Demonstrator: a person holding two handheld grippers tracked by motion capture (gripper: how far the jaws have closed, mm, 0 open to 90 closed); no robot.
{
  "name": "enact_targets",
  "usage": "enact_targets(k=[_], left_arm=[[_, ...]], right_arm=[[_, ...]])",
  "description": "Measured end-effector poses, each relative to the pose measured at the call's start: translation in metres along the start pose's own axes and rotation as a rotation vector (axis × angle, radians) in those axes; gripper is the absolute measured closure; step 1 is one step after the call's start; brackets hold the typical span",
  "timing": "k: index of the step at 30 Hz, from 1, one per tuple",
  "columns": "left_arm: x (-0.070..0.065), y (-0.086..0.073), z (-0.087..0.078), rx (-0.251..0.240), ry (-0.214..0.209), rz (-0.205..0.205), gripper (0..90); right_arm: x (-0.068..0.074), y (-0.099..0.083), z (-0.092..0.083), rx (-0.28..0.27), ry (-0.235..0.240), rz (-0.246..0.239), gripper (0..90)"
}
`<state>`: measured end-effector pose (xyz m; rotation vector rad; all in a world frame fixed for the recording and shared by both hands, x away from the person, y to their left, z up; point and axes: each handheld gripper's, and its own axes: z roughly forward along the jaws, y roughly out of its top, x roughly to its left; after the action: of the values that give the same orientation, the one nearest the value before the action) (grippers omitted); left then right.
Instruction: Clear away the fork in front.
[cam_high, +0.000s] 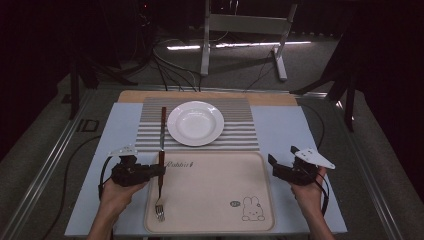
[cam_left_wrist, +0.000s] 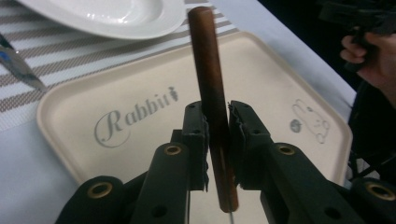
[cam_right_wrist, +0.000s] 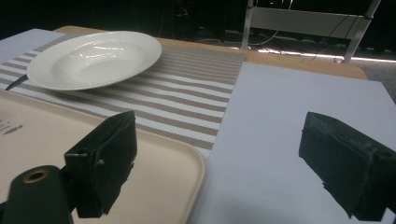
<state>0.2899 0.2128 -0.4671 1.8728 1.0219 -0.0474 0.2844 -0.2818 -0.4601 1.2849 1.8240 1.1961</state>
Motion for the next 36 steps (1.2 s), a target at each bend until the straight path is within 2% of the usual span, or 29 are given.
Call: enact_targets(k=[11,14,19,22,25,27,30,34,36], left_arm=[[0.017,-0.013,0.012,0.050,0.050,-0.037,71.9],[0.018,-0.014,0.014,0.070,0.089,-0.045,69.8],[0.018,-0.015,0.016,0.092,0.122,-0.040,67.9],[0.017,-0.015,0.015,0.097,0.185,-0.047,64.3],[0.015,-0.013,0.011,0.071,0.218,-0.042,63.0],[0.014,-0.012,0.009,0.045,0.249,-0.045,54.5],[0.011,-0.009,0.004,-0.014,0.272,-0.038,43.1],[0.003,-0.001,-0.008,-0.114,0.314,-0.005,25.8],[-0.001,0.002,-0.014,-0.159,0.346,0.008,20.4]], right_arm=[[0.000,-0.001,-0.001,0.000,0.003,0.000,11.4],[0.000,-0.001,-0.002,-0.002,0.002,0.001,11.4],[-0.001,-0.001,-0.002,-0.002,0.002,0.003,11.4],[0.000,-0.001,-0.003,-0.003,0.003,0.003,11.4],[-0.001,-0.002,-0.003,-0.004,0.001,0.003,11.3],[0.000,-0.002,-0.002,-0.004,0.001,0.003,11.3],[0.000,-0.002,-0.003,-0.004,0.006,0.004,11.3],[0.001,-0.003,-0.004,-0.005,0.011,0.002,11.3],[0.001,-0.003,-0.004,-0.004,0.013,0.002,11.3]])
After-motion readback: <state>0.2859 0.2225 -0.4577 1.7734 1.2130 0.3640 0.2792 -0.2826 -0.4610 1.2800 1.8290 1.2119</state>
